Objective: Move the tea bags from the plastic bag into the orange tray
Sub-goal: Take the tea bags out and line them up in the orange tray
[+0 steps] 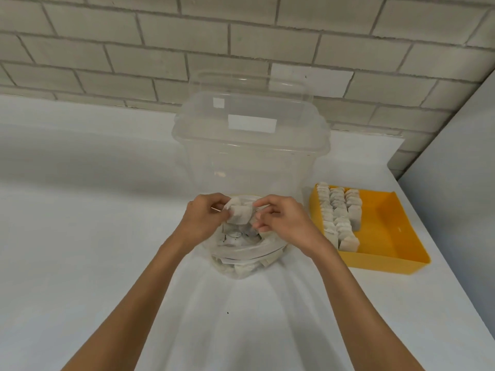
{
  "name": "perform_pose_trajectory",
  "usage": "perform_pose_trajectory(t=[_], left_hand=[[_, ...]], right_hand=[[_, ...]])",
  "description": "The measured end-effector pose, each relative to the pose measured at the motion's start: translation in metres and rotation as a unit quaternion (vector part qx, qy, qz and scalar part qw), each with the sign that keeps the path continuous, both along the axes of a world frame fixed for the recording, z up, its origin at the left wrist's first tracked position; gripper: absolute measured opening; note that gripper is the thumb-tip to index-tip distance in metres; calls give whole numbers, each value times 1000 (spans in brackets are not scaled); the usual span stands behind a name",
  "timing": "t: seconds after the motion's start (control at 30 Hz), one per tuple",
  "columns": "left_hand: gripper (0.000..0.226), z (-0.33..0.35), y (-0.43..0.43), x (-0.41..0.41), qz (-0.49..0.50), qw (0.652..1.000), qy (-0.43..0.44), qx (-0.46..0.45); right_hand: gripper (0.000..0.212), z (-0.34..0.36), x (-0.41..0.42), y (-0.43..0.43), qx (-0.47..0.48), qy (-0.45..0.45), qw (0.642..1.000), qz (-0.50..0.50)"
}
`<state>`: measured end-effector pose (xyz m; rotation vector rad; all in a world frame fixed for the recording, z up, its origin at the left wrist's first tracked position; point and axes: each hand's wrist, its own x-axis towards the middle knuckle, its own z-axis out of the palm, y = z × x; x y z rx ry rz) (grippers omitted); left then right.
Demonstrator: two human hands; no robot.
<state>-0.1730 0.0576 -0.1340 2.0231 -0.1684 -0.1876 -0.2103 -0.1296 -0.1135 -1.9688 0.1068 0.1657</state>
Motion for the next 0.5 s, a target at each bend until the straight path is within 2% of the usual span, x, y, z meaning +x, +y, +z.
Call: perform_pose_trajectory(t=[0.1,0.17,0.33,0.5], left_hand=[[15,10,-3,-6,-13,986,92,-140],[18,12,-6,-9,-22,972,133,-194],[20,9,-16,-18,-29,951,181,-250],[21,5,-25,-21,-12,931,209,-298]], right_hand=[[21,-2,-4,-7,34,-4,999,-37],[19,-5,-6,-9,43,-3,998,-52],[18,-6,-10,-8,103,6,993,-60],[6,-4,-9,-14,122,-23,988,-86]])
